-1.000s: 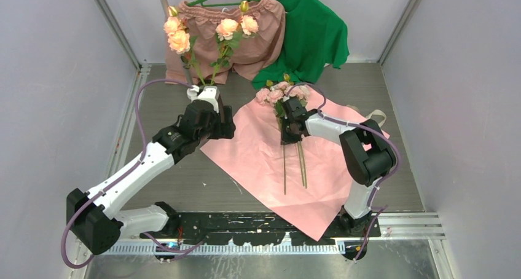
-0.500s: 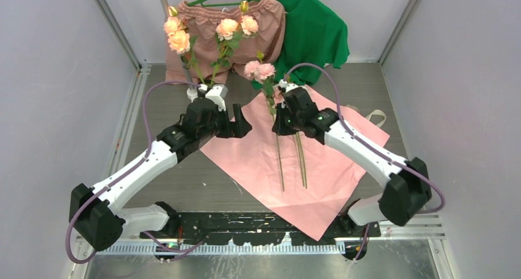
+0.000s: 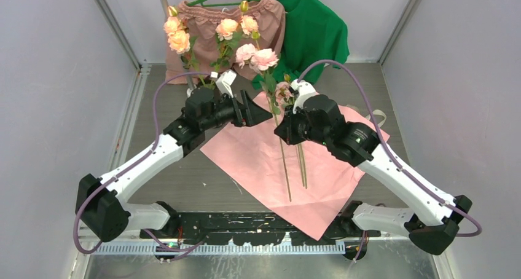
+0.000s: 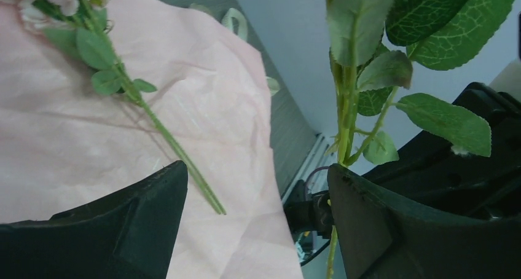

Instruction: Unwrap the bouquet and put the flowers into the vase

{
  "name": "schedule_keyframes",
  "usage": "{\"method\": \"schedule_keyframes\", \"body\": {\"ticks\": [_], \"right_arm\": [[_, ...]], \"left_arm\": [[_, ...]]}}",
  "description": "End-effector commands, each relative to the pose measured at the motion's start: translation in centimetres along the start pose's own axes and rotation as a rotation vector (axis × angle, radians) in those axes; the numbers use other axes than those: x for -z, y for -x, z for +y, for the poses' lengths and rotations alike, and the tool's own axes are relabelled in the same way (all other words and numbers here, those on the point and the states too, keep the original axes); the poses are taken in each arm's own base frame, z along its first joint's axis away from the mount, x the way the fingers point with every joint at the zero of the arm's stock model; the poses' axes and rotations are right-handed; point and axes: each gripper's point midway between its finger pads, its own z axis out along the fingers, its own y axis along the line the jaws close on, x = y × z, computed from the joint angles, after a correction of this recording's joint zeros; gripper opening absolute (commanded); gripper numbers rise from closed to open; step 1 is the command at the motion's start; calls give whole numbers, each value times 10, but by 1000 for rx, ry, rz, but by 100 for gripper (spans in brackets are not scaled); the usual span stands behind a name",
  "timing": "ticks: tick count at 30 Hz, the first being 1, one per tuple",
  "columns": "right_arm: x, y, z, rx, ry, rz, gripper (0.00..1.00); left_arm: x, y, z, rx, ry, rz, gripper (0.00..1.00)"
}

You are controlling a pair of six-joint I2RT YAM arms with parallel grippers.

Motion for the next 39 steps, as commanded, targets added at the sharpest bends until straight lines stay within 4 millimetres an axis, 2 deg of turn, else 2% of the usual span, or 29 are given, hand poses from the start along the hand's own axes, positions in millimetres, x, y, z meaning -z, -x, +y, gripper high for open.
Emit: {"method": "schedule_keyframes", "body": {"ticks": [1,6,11,18,26,32,36,38,39], "right_arm": [[25,21,5,16,9,-76,1],[34,22,6,17,16,-91,1],[37,24,-5,21,-36,-115,1],[46,32,-14,40,-86,-158,1],[32,25,-11,34,-67,-127,1],[31,27,-2,25,-26,-120,1],[37,28,5,14,14,-123,1],[41,28,7,9,25,-130,1],[43,28,7,8,26,-132,1]], "left_arm": [[-4,33,-60,0,-232,-75,83],[-13,27,-69,21,-275,-54,81],[-10,26,-83,20,-312,-46,80],[-6,25,-74,-10,-253,-60,80],[-11,17,-91,10,-341,-22,79],[-21,9,-98,18,-378,9,78],[-28,7,-102,24,-397,18,72],[-31,7,-102,25,-396,19,60],[-31,8,-103,24,-396,16,48]]}}
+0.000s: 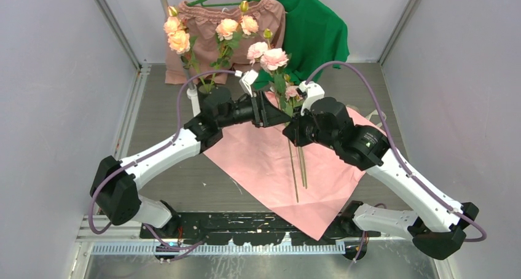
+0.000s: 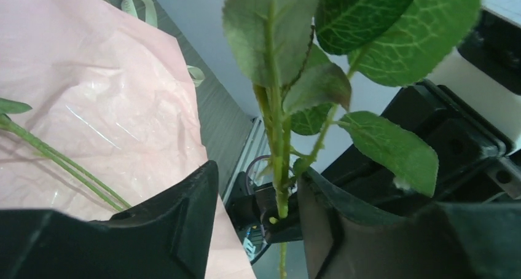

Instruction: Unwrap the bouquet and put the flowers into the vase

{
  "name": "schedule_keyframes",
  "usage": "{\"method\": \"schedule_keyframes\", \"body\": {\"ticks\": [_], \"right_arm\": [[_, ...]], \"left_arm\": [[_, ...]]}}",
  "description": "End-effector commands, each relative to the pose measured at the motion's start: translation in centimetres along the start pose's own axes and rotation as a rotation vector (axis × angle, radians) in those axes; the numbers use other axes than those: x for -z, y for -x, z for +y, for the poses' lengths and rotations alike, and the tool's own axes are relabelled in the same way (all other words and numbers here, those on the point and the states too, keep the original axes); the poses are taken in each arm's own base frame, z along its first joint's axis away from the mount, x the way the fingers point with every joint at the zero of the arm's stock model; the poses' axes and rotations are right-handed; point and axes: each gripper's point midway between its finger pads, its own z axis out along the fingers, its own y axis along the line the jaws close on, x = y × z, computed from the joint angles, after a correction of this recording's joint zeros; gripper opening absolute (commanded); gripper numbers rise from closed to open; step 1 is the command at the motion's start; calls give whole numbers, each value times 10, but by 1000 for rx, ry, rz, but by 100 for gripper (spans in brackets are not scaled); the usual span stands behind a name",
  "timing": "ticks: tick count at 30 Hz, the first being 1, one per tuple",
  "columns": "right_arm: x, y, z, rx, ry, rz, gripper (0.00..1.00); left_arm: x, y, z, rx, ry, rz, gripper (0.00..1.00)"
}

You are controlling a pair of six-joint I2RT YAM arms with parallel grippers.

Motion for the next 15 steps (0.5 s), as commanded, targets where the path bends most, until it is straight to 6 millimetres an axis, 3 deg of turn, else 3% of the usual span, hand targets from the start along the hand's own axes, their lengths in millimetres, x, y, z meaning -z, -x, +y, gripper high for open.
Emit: {"method": "schedule_keyframes", "body": {"ticks": [1,6,12,13,15], "right_arm": [[19,28,17,-20,82,-108,1],[24,28,19,-23,97,-110,1],[20,28,17,-20,87,-109,1],[21,27,17,-20,86,-111,4],[23,30,17,-20,89,-124,23]], "left_arm": [[-3,22,-36,-63,-108,-52,37],[-2,25,-32,-68,-69,-66,2],[5,31,-27,-129,-11,-101,0],[8,33,-26,-152,9,-108,0],[16,39,-21,-213,76,-125,0]]}}
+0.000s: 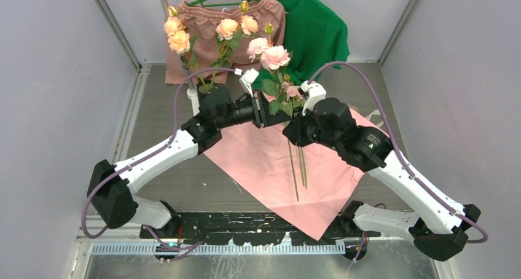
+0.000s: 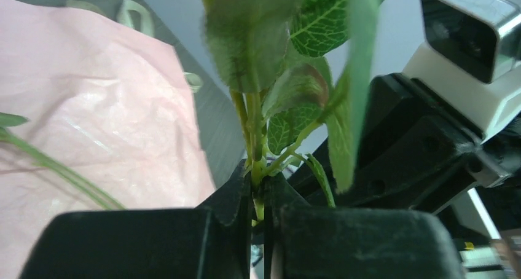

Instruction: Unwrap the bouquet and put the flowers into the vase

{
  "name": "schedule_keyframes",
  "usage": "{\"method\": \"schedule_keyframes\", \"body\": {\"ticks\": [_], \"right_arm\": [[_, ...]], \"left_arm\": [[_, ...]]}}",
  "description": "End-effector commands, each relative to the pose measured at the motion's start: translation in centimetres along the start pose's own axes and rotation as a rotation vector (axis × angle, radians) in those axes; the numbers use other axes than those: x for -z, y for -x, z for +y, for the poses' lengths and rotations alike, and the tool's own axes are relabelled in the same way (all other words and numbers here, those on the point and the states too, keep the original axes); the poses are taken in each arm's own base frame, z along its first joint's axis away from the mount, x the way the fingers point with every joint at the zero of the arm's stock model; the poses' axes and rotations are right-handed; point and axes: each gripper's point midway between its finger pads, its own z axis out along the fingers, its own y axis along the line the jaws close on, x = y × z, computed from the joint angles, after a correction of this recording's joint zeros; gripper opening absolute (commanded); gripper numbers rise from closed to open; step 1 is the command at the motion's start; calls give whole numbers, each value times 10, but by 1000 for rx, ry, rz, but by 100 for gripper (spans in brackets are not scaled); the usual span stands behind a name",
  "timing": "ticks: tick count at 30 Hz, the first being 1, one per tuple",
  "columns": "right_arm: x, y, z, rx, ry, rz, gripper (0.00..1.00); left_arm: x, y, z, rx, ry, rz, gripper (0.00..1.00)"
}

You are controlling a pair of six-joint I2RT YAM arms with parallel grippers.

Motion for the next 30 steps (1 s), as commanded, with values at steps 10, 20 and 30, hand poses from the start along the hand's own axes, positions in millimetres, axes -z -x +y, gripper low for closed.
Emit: {"method": "schedule_keyframes", "body": {"ticks": [10,20,30], "right_arm": [[51,40,-9,16,-20,-225,53],[38,25,-31,45,-114,-206,53],[24,17,-41,73,-164,-181,53]], "left_arm": [[79,104,6,-467,428,-385,0],[144,194,10,-828,802,-646,0],[172,263,-3,-887,888,-738,0]]}}
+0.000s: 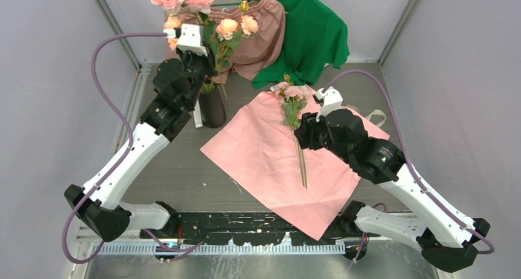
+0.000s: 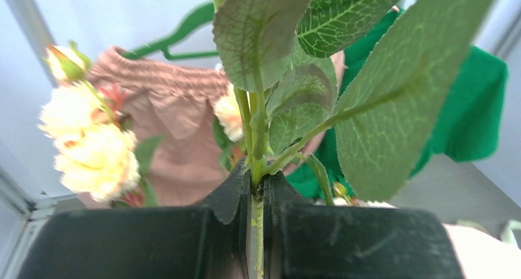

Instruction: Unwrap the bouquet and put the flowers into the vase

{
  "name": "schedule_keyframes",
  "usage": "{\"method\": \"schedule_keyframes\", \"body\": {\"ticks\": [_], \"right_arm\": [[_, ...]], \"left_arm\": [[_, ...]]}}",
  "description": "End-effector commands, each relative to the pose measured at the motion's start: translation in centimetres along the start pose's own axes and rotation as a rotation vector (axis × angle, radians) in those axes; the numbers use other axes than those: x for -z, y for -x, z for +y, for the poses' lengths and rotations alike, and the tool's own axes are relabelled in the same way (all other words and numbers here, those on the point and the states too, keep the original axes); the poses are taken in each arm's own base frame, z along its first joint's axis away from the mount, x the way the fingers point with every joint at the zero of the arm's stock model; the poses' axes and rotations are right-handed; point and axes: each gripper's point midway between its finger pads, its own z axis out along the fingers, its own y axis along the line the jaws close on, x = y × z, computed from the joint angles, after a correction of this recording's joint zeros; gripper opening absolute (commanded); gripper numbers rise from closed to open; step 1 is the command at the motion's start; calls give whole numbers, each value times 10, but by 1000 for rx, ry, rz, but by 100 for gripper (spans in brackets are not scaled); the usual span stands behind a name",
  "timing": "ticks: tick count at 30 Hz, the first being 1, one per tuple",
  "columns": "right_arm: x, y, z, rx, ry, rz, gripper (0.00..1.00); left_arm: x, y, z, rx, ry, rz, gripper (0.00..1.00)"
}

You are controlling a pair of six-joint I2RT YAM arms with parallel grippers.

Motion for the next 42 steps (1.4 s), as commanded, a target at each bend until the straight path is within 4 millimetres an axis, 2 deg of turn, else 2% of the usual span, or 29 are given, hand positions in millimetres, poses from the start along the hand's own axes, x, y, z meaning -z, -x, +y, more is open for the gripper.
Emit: {"method": "schedule_keyframes", "body": {"ticks": [1,5,8,12,18,29,38,39,41,42], "right_arm": [[1,18,-1,9,-9,-82,53],[-4,12,-4,19,-24,-67,53],[-7,8,-5,22,-32,-58,52],[-7,8,-6,23,-35,-58,52],[-7,9,-4,24,-28,-57,52],[-11,-2,-7,32,-39,-34,51],[-13,0,-7,31,-41,-43,51],[-13,-1,-7,31,-39,-43,51],[-14,-2,-8,31,-41,-39,51],[-14,-3,-8,31,-41,-36,51]], "left_arm": [[-6,59,28,-14,72,-134,0],[-13,76,50,-20,90,-166,0],[-16,81,60,-29,109,-169,0],[-21,74,74,-34,130,-151,0],[-26,38,82,-10,147,-94,0],[-37,-61,88,-11,175,69,0],[-37,-119,88,-6,181,167,0],[-37,-122,87,-4,177,174,2],[-38,-124,87,-2,180,184,15],[-38,-126,88,-1,184,193,24]]}}
